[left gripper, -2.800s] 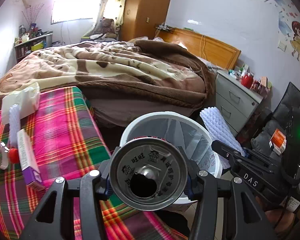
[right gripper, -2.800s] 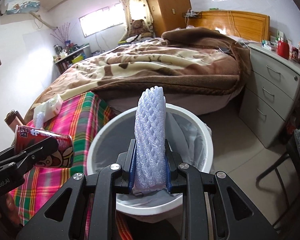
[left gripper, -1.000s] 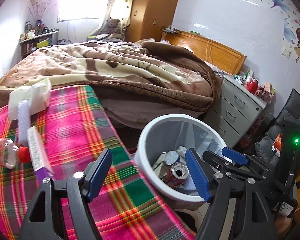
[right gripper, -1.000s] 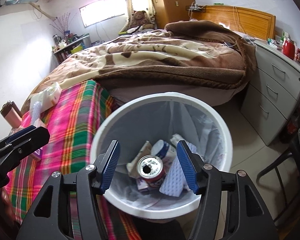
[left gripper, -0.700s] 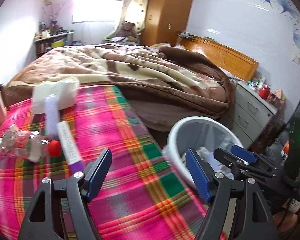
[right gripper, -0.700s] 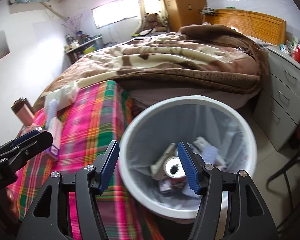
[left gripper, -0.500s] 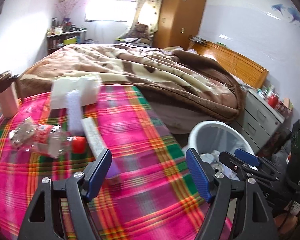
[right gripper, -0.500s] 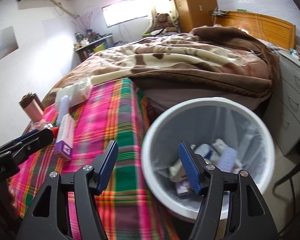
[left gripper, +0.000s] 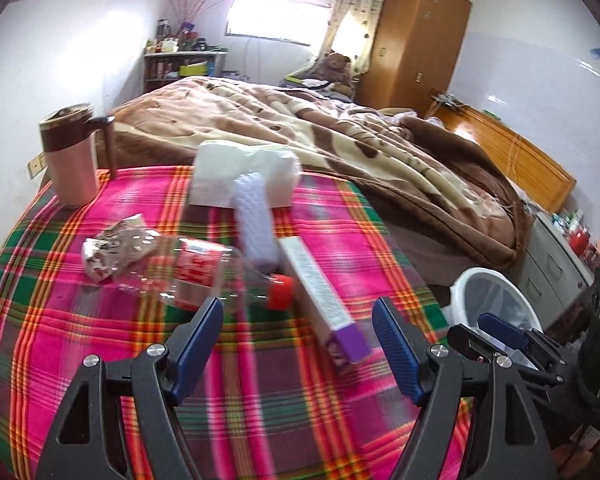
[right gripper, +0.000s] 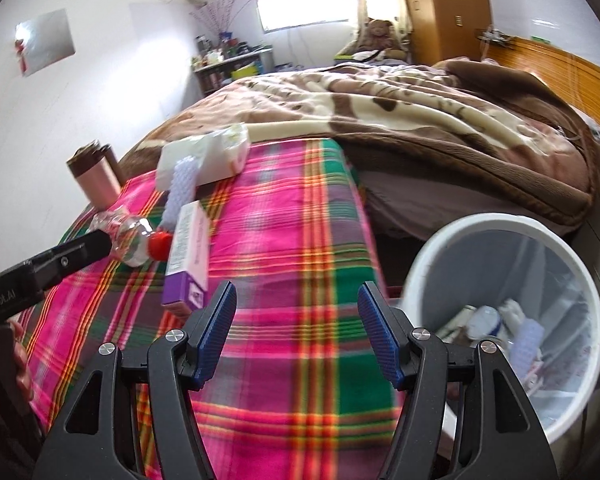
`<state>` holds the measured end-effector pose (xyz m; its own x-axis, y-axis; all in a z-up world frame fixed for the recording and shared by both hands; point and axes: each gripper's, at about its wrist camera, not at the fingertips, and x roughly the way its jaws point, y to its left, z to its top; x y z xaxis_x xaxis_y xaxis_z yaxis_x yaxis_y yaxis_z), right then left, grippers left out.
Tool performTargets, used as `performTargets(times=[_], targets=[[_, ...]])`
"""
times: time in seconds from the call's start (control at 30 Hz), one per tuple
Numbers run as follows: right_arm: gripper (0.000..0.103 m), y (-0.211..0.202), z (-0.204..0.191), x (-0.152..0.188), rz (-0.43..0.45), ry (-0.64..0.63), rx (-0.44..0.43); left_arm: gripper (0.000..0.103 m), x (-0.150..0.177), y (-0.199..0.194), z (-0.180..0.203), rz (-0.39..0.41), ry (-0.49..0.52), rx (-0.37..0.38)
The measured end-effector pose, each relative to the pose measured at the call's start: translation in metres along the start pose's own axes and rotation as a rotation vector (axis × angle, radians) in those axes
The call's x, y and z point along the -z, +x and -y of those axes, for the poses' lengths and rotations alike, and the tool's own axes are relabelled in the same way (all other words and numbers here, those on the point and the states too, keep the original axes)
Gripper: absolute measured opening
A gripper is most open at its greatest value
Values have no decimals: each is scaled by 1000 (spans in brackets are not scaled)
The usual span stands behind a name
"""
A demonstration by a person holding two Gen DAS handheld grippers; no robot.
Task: Collect trash
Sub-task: 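Move both tools back over the bed toward the plastic bottle and purple box, then grasp the clear plastic bottle with the left tool while the right tool grasps the purple-and-white box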
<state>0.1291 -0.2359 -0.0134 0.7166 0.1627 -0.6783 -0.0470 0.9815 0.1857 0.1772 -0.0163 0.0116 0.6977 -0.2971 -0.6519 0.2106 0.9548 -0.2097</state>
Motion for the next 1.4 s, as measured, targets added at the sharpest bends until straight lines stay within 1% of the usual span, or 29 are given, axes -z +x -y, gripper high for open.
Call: performTargets(times=[0.23, 0.33, 0.47, 0.57, 0.63, 0.8, 0.87, 1.07, 1.3, 1.4], targets=[[65, 17, -28, -5, -36, -68, -38, 80, -5, 9, -38, -32, -74, -51], [65, 25, -38, -6, -53, -84, -48, 80, -8, 14, -51, -44, -118, -52], [65, 35, -51, -7, -81, -120, -61, 81, -14, 23, -62, -54, -150, -60], [65, 41, -58, -9, -91, -138, -67, 81, -19, 30, -69, -62, -199, -56], [65, 46, -60, -10, -108, -143, -69, 81, -23, 35, -72, -71, -214, -55], [65, 55, -64, -10, -129, -164, -70, 81, -33, 48, -79, -79, -239, -81], [65, 58, -62, -10, -138, -166, -52, 81, -34, 54, -81, -91, -252, -97], [65, 63, -58, -13, -157, -141, -57, 82, -37, 73, -81, -123, -260, -101], [65, 66, -52, -18, -147, -120, -42, 82, -39, 89, -69, -153, -217, -112], [64, 70, -49, -20, -154, -117, -41, 82, -37, 95, -68, -182, -207, -112]])
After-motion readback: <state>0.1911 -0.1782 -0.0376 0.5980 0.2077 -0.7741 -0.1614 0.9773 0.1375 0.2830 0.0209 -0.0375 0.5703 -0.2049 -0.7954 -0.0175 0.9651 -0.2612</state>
